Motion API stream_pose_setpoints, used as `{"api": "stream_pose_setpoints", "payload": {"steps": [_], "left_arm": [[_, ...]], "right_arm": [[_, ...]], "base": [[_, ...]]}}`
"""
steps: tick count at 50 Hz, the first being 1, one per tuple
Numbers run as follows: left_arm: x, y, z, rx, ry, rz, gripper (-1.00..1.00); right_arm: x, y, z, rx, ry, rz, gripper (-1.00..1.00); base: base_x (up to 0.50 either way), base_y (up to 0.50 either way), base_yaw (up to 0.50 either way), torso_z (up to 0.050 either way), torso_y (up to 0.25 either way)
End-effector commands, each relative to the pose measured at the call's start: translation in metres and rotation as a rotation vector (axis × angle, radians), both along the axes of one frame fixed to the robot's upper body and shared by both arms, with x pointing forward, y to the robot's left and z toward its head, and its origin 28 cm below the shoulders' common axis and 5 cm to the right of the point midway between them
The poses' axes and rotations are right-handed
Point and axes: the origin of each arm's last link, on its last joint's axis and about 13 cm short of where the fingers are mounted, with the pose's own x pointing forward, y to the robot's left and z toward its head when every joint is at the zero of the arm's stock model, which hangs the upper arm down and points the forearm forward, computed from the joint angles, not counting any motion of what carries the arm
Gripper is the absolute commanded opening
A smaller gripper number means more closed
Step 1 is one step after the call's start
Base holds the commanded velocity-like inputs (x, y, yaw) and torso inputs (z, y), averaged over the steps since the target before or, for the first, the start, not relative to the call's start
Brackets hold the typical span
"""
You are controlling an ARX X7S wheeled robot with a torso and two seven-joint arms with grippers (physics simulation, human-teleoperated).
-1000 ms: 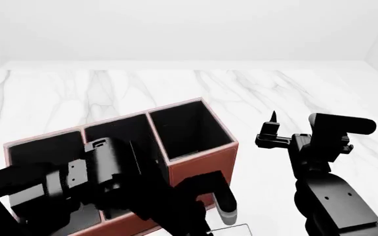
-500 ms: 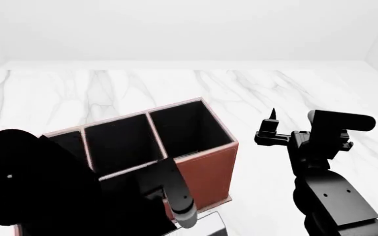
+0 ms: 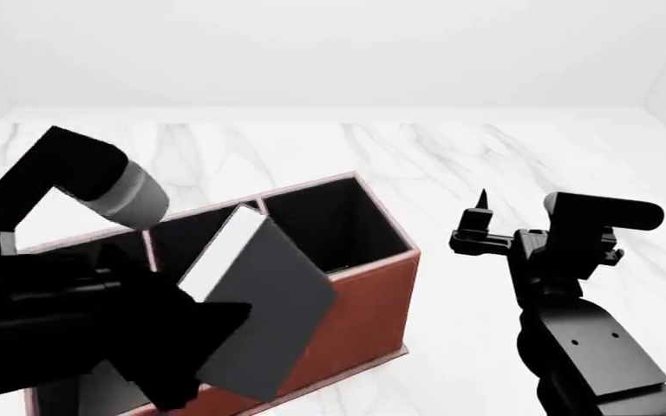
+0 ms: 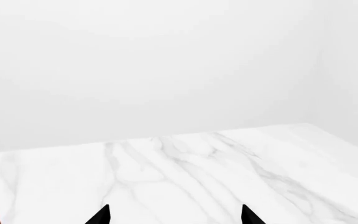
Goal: Pick up the book and place it in the left compartment of the caddy.
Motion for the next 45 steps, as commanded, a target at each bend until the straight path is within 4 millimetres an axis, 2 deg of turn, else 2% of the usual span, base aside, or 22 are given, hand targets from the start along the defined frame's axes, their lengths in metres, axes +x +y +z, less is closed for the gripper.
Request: {"api": "stream_pose_setpoints", "payload": {"steps": [1, 3, 4, 9, 11, 14, 15, 16, 20, 27, 38, 45], "left_arm": [[-0.02, 0.013, 0.039, -0.092, -0.105, 0.348, -1.0], [-0.018, 0.012, 0.043, -0.128, -0.122, 0.378, -1.0], [-0.015, 0.011, 0.043, -0.04, -0.11, 0.508, -1.0], [-0.005, 0.003, 0.05, -0.11, -0.102, 0.57, -1.0], [-0.001, 0.0, 0.052, -0.042, -0.159, 0.741, -1.0], [0.005, -0.007, 0.056, -0.06, -0.175, 0.737, -1.0], [0.006, -0.01, 0.056, -0.164, -0.083, 0.782, -1.0], [0.009, -0.012, 0.059, -0.192, -0.065, 0.775, -1.0], [0.023, -0.016, 0.06, -0.097, -0.111, 0.856, -1.0], [0.037, -0.017, 0.06, -0.074, -0.06, 0.895, -1.0], [0.034, -0.017, 0.061, -0.025, -0.016, 0.941, -1.0], [0.023, -0.01, 0.066, 0.052, 0.0, 1.004, -1.0]], "right_arm": [[0.0, 0.0, -0.001, 0.004, -0.001, -0.001, 1.0], [0.0, 0.0, -0.002, 0.005, 0.002, 0.0, 1.0], [0.001, 0.001, -0.002, 0.005, 0.003, 0.001, 1.0], [0.001, 0.001, 0.0, 0.004, 0.002, 0.003, 1.0], [0.001, 0.001, -0.001, 0.003, 0.002, 0.003, 1.0], [0.001, 0.001, -0.002, 0.004, 0.004, 0.004, 1.0], [0.001, 0.001, -0.002, 0.005, 0.004, 0.005, 1.0], [0.001, 0.001, -0.002, 0.005, 0.004, 0.003, 1.0], [0.0, 0.001, -0.002, 0.006, 0.003, 0.006, 1.0], [0.001, 0.001, 0.0, 0.005, 0.001, 0.004, 1.0], [0.002, 0.002, 0.0, 0.006, 0.001, 0.003, 1.0], [0.003, 0.001, -0.001, 0.007, 0.003, 0.0, 1.0]], "base": [[0.0, 0.0, 0.0, 0.0, 0.0], [0.0, 0.0, 0.0, 0.0, 0.0], [0.0, 0.0, 0.0, 0.0, 0.0], [0.0, 0.0, 0.0, 0.0, 0.0], [0.0, 0.0, 0.0, 0.0, 0.0], [0.0, 0.0, 0.0, 0.0, 0.003], [0.0, 0.0, 0.0, 0.0, 0.0], [0.0, 0.0, 0.0, 0.0, 0.0], [0.0, 0.0, 0.0, 0.0, 0.0], [0.0, 0.0, 0.0, 0.0, 0.001], [0.0, 0.0, 0.0, 0.0, 0.001], [0.0, 0.0, 0.0, 0.0, 0.001]]}}
